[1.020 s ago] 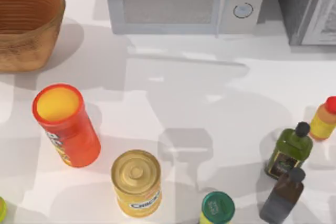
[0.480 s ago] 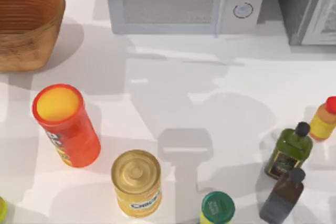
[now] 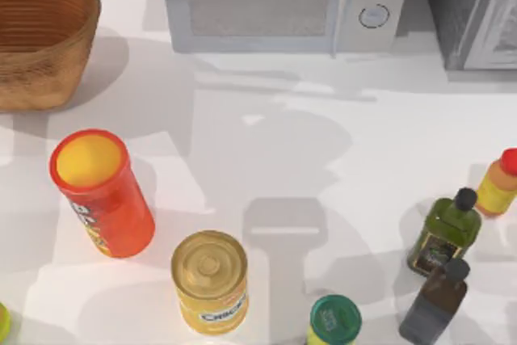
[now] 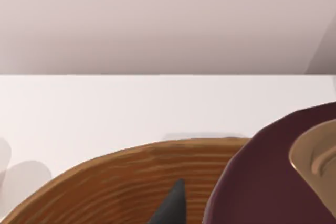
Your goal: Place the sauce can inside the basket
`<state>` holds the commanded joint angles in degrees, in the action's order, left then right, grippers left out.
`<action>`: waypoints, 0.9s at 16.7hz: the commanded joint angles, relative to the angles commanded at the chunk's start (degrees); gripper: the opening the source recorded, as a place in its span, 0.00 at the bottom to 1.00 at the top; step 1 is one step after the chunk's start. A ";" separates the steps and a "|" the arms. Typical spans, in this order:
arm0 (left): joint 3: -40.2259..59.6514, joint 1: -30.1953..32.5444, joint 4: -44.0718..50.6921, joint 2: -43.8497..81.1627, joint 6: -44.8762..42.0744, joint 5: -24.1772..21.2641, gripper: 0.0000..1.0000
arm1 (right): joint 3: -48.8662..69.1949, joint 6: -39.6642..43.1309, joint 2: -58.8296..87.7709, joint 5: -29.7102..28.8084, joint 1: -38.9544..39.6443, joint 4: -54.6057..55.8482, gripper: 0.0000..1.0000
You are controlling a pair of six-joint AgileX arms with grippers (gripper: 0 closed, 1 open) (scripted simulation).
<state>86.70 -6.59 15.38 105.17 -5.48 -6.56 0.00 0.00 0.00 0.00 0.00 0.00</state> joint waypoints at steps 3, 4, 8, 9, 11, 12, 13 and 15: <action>0.00 0.00 0.00 0.00 0.00 0.00 0.08 | 0.00 0.00 0.00 0.00 0.00 0.00 1.00; 0.00 0.00 0.00 0.00 0.00 0.00 0.15 | 0.00 0.00 0.00 0.00 0.00 0.00 1.00; 0.00 0.00 0.00 0.00 0.00 0.00 0.45 | 0.00 0.00 0.00 0.00 0.00 0.00 1.00; 0.00 0.00 0.00 0.00 0.00 0.00 0.53 | 0.00 0.00 0.00 0.00 0.00 0.00 1.00; 0.00 0.00 0.00 0.00 0.00 0.00 0.68 | 0.00 0.00 0.00 0.00 0.00 0.00 1.00; 0.00 0.00 0.00 0.00 0.00 0.00 0.75 | 0.00 0.00 0.00 0.00 0.00 0.00 1.00; 0.00 0.00 0.00 0.00 0.00 0.00 0.83 | 0.00 0.00 0.00 0.00 0.00 0.00 1.00; 0.00 0.00 0.00 0.00 0.00 0.00 0.98 | 0.00 0.00 0.00 0.00 0.00 0.00 1.00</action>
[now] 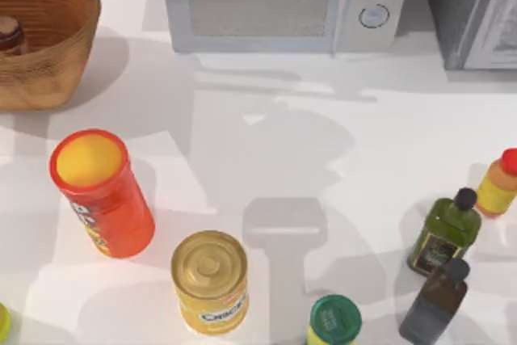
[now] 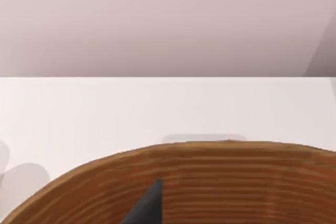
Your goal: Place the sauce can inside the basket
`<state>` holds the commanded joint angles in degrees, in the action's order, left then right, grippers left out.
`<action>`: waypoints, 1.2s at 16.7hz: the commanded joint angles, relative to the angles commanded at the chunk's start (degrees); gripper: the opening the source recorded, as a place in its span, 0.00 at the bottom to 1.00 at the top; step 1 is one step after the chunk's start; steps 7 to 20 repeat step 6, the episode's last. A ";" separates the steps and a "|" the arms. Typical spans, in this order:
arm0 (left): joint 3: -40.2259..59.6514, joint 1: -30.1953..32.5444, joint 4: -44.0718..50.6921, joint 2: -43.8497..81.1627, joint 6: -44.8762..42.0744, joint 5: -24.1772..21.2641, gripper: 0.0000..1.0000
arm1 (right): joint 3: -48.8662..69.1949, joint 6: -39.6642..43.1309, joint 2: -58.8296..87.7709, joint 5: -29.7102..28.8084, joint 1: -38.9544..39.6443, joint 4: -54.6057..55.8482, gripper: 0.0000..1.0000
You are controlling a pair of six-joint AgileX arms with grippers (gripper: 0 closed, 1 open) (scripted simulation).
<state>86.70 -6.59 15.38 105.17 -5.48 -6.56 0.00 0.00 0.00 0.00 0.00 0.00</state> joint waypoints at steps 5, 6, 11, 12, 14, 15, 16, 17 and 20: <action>0.00 0.00 0.00 0.00 0.00 0.00 1.00 | 0.00 0.00 0.00 0.00 0.00 0.00 1.00; 0.00 0.00 0.00 0.00 0.00 0.00 1.00 | 0.00 0.00 0.00 0.00 0.00 0.00 1.00; 0.00 0.00 0.00 0.00 0.00 0.00 1.00 | 0.00 0.00 0.00 0.00 0.00 0.00 1.00; 0.00 0.00 0.00 0.00 0.00 0.00 1.00 | 0.00 0.00 0.00 0.00 0.00 0.00 1.00; 0.00 0.00 0.00 0.00 0.00 0.00 1.00 | 0.00 0.00 0.00 0.00 0.00 0.00 1.00; 0.00 0.00 0.00 0.00 0.00 0.00 1.00 | 0.00 0.00 0.00 0.00 0.00 0.00 1.00; 0.00 0.00 0.00 0.00 0.00 0.00 1.00 | 0.00 0.00 0.00 0.00 0.00 0.00 1.00; 0.00 0.00 0.00 0.00 0.00 0.00 1.00 | 0.00 0.00 0.00 0.00 0.00 0.00 1.00; 0.00 0.00 0.00 0.00 0.00 0.00 1.00 | 0.00 0.00 0.00 0.00 0.00 0.00 1.00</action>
